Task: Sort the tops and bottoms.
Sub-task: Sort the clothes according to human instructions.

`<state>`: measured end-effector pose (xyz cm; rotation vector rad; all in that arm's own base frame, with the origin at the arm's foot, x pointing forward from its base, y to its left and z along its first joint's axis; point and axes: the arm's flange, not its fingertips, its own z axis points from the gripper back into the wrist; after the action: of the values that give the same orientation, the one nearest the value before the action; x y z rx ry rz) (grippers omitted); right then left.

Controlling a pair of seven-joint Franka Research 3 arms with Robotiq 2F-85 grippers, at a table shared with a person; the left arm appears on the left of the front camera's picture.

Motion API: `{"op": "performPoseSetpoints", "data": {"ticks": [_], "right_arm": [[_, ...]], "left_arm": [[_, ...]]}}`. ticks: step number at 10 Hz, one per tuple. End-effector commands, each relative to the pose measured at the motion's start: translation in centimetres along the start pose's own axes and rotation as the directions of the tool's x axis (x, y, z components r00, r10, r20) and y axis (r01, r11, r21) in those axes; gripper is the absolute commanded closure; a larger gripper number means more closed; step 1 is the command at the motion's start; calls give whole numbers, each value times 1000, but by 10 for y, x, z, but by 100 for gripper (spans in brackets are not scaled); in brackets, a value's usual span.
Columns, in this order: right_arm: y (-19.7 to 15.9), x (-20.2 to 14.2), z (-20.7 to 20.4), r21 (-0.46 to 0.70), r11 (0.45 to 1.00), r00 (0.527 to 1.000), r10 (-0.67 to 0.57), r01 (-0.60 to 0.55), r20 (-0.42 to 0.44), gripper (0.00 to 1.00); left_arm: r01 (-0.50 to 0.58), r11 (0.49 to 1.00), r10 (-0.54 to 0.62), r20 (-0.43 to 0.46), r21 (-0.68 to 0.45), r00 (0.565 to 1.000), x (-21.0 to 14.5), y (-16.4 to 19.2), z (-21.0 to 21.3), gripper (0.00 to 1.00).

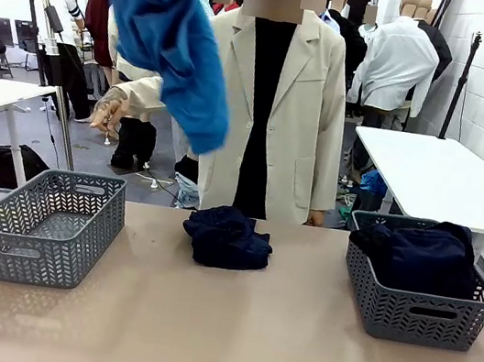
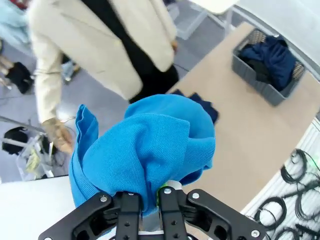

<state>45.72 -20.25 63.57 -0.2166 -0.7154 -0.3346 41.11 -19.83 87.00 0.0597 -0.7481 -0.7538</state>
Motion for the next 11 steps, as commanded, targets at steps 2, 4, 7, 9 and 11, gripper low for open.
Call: {"op": "performPoseSetpoints", "data": {"ticks": [2, 4, 7, 9, 11], "right_arm": [[2, -2, 0, -3, 1000, 1000, 14, -14, -2, 0], [2, -2, 0, -3, 1000, 1000, 14, -14, -2, 0], [2, -2, 0, -3, 1000, 1000, 14, -14, -2, 0], [2, -2, 0, -3, 1000, 1000, 14, -14, -2, 0], [2, -2, 0, -3, 1000, 1000, 14, -14, -2, 0]], "left_arm": [[-115, 983, 106, 68, 145, 992, -37, 40, 22, 100], [-205, 966, 211, -23, 157, 977, -84, 81, 14, 100], [-285, 941, 313, -156, 182, 937, -158, 110, 1, 100], [-371, 920, 387, -150, 125, 910, -194, 115, -14, 100], [-384, 920, 392, -228, 82, 891, -223, 97, -40, 100]]}}
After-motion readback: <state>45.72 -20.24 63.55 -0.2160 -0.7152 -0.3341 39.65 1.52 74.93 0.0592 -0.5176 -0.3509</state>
